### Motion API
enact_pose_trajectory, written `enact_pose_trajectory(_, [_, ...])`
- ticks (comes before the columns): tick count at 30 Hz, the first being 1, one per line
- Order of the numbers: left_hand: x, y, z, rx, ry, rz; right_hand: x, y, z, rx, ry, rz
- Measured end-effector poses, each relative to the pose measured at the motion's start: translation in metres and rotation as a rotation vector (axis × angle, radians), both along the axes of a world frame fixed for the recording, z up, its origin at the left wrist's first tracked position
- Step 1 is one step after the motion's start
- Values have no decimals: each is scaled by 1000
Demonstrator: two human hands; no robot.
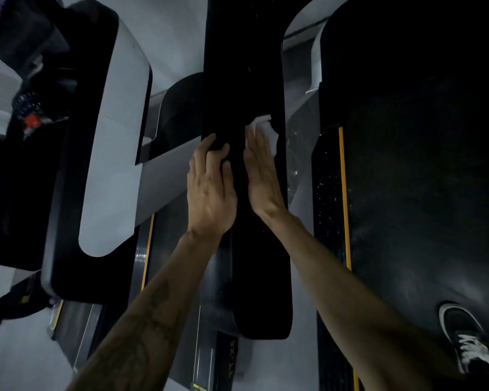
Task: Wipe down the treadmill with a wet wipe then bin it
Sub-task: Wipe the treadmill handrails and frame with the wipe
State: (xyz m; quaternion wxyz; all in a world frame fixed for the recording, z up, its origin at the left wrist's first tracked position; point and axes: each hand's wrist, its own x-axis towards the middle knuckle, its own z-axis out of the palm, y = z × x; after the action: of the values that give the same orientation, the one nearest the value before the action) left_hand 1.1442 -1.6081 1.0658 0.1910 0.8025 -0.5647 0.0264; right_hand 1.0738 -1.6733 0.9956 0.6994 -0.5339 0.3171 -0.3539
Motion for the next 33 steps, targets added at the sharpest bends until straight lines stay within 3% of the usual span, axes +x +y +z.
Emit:
enact_pose_trajectory(6, [1,-4,1,14,132,-41,-7,9,-13,-256,-55,27])
enact_pose_trajectory(9, [3,-10,3,-7,137,-30,-18,22,-30,-198,23,42])
enact_pose_trajectory(14, [3,-19,3,-23,120,1,7,-17,0,-36,58,18])
enact_pose_trajectory(20, [10,-24,-1,66,46,-66,-13,6,-20,-304,-84,51])
enact_pose_trajectory(26, [8,-27,1,61,48,-4,8,-16,-7,-40,78,6])
enact_pose_trajectory(33, [8,-32,2,22,10,-6,-21,14,-39,-252,-15,54])
